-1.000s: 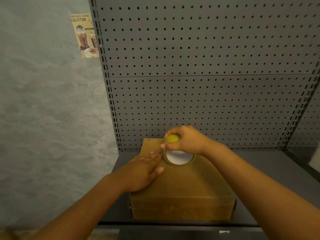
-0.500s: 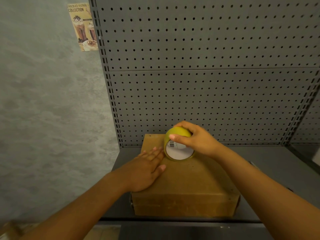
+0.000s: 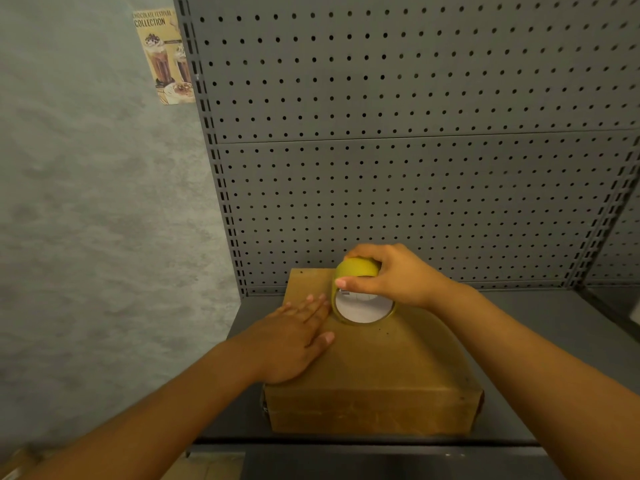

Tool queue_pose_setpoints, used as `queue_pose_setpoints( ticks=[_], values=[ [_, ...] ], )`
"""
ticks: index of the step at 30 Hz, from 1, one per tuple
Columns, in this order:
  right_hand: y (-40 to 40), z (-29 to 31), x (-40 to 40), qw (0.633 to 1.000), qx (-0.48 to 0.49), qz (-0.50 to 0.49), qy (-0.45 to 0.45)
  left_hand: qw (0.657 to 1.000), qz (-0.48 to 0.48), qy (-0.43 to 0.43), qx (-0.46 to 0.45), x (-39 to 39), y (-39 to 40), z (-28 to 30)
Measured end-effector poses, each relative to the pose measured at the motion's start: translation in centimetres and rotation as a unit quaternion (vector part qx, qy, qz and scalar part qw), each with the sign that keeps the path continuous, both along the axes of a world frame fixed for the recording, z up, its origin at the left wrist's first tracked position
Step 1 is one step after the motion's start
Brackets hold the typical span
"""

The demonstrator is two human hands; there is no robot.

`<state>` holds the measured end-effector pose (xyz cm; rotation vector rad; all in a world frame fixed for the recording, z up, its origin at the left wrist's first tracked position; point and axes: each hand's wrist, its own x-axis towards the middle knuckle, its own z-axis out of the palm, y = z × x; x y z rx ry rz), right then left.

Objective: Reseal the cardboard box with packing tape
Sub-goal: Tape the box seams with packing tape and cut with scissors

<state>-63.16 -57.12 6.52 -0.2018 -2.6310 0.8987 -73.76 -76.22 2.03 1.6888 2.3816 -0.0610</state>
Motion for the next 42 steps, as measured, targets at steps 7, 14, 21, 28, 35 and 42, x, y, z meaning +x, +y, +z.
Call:
queue_pose_setpoints(
  ticks=[7,14,21,28,35,42],
  values=[
    [0.5,-0.1,-0.4,0.996,0.082,-0.015,-0.014,1.000,-0.011,0.007,0.011,-0.4,0.0,-0.3],
    [0.8,-0.3,-0.1,0.997,0.077,-0.019,-0.009,0.999,-0.015,0.013,0.026,-0.1,0.1,-0.7],
    [0.5,-0.9,0.4,0.997,0.076,-0.028,0.008,0.998,-0.041,-0.013,0.050,-0.3,0.3,-1.1],
    [0.3,-1.4,1.0,0.999,0.018,-0.042,0.016,0.997,-0.023,-0.033,0.060,0.1,0.2,-1.1],
    [-0.2,-1.2,1.5,0.997,-0.012,-0.063,0.038,0.996,0.002,0.001,0.090,1.1,0.2,-1.7],
    [-0.4,-0.6,1.9,0.996,-0.068,-0.055,0.015,0.994,0.030,-0.016,0.106,2.7,0.0,-2.2]
  ],
)
